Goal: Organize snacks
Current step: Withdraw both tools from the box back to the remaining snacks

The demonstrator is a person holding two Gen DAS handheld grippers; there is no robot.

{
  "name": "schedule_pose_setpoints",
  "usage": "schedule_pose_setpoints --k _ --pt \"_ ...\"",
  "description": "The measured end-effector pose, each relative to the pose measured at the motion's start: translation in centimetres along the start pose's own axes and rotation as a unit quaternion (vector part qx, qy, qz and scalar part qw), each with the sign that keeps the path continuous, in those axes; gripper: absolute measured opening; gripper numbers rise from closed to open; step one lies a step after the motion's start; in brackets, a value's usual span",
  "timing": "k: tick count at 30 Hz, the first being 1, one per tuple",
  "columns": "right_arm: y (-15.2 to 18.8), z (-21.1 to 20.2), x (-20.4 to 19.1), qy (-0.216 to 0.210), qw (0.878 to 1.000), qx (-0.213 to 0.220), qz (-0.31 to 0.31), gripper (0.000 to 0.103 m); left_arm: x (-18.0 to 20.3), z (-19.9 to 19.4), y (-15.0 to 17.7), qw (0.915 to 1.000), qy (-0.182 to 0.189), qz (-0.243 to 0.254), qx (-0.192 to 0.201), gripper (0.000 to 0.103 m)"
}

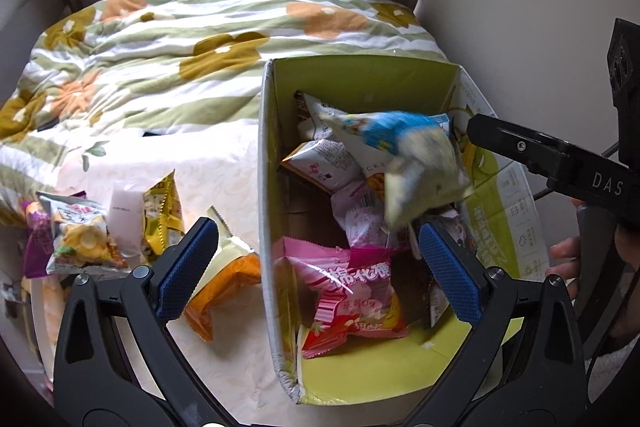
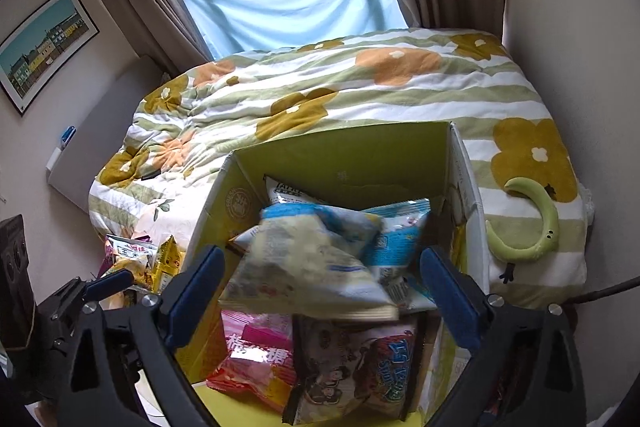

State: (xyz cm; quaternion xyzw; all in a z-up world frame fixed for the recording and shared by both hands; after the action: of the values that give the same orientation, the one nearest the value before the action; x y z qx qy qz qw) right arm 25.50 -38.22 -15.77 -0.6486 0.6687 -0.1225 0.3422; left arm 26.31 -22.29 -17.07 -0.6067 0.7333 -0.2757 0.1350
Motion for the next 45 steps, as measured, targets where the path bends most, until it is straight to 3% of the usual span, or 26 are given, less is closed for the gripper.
schedule_pose_setpoints --k 11,20,31,39,45 --pt "0.8 -1.5 -0.3 0.005 1.000 0.003 -0.011 0.097 -0.4 -2.4 0.4 0.9998 -0.010 0.006 0.012 0.100" --pt "1.2 -4.9 -4.6 -0.011 0.999 0.031 -0.036 0.098 -3.4 -8.1 0.9 0.9986 -0.018 0.004 0.050 0.100" --pt "2.4 -5.6 -14.5 -0.036 0.996 0.059 -0.063 0.098 -14.4 -14.2 2.0 0.9960 -0.048 -0.022 0.072 0.100" --pt "4.2 -2.2 -22.3 -0.049 0.995 0.046 -0.077 0.098 -24.3 -15.6 3.3 0.9952 -0.055 -0.056 0.059 0.100" --pt "6.0 1.6 -27.6 -0.055 0.993 0.025 -0.101 0.098 -31.8 -14.4 4.4 0.9943 -0.049 -0.085 0.041 0.100"
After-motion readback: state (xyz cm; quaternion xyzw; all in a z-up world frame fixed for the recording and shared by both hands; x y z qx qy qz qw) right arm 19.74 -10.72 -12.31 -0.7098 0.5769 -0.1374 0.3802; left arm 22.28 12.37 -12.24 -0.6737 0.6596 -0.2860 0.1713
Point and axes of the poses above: each gripper's, at about its wrist camera, not at the fingertips, and z roughly the way its jaws point, x to its right, y to its underside, the point moved 2 cm from there along z, roughly the way its jaws point, and after that the axes turned 3 degrees about x, right-handed, at the moved point
